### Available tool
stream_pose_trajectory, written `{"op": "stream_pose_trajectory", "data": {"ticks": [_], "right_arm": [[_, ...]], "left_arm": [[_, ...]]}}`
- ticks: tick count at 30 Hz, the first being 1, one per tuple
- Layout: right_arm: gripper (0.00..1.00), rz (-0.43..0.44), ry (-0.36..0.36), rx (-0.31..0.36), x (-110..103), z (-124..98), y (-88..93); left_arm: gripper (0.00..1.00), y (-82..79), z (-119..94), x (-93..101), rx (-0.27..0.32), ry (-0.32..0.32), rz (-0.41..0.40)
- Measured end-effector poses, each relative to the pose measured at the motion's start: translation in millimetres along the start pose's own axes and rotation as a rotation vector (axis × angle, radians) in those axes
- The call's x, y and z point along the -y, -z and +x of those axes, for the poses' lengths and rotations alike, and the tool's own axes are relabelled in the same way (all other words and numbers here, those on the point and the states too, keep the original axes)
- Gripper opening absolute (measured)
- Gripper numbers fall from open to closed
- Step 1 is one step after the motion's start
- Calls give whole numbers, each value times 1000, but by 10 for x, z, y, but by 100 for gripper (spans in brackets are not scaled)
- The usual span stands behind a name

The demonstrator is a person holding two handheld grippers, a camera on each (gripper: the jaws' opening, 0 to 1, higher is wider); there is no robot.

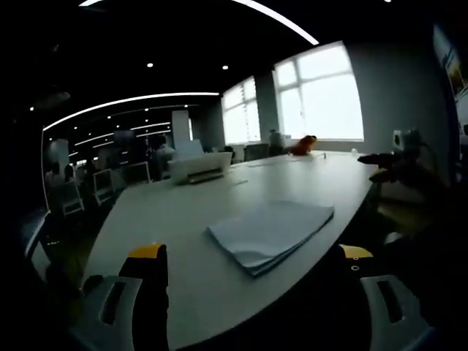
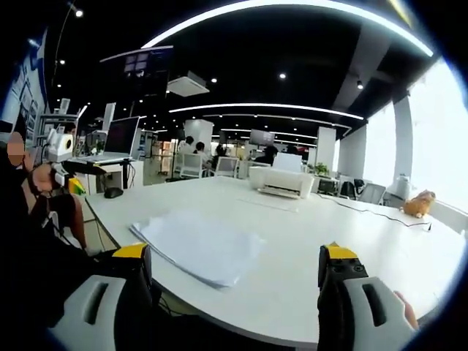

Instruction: Organize the stack of printing papers by aligning and flattening the scattered papers on the table

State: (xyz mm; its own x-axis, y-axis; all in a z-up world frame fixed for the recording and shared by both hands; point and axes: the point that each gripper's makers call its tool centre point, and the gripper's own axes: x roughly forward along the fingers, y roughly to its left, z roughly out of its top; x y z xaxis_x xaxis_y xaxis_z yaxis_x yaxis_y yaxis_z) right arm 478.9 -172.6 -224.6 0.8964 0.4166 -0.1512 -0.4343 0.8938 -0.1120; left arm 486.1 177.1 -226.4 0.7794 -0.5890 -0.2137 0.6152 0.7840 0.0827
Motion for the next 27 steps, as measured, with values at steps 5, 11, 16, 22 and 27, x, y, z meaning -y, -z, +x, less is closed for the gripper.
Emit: {"op": "stream_pose_trajectory", "data": {"ticks": [5,11,16,22,27], "right_arm": [[90,-1,0,-2,1,5,1],[90,-2,-1,-3,-10,12,-1],[90,-3,-2,-7,-16,24,8],[90,-6,-3,-7,-19,29,-1],[90,-7,-1,-5,-15,27,-9]], "left_arm": [[97,10,5,6,-3,1,1],[97,14,6,13,-3,4,1],[97,14,10,16,-3,6,-2],[97,16,19,37,-3,12,-2],[97,15,20,45,-2,16,0]]}}
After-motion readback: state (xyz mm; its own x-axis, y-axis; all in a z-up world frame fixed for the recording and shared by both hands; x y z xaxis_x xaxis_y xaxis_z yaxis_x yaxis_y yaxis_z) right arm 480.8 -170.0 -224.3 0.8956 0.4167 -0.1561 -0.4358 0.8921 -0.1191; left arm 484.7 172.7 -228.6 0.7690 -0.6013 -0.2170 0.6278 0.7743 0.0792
